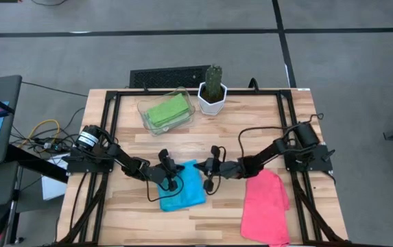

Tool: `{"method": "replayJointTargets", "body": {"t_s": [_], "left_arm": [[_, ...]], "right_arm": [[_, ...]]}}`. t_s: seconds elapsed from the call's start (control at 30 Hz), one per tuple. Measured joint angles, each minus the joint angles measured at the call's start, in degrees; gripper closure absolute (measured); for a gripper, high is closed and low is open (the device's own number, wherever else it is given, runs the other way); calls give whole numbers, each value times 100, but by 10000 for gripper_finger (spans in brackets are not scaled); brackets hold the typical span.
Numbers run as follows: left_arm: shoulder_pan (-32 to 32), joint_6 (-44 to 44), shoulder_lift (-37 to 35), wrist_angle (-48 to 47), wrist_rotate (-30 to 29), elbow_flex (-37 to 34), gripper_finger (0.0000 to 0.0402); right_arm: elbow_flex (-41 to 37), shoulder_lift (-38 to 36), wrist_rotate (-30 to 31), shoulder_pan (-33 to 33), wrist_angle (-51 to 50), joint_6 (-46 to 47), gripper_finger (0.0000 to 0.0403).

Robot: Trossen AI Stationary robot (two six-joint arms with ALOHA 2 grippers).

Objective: Fold microfiber towels
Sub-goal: Fold the blue microfiber towel

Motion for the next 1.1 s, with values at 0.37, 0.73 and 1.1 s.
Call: {"method": "replayJointTargets", "body": {"t_s": [0.37, 0.73, 1.1], "left_arm": [[0, -13, -2, 15, -2, -2, 401], [0, -35, -2, 20, 55, -2, 401], [0, -39, -2, 26, 24, -2, 401]], "right_arm": [[106, 1003, -251, -406, 240, 437, 383], [14, 352, 120, -301, 95, 71, 389], [297, 1126, -240, 743, 663, 468, 391]]}}
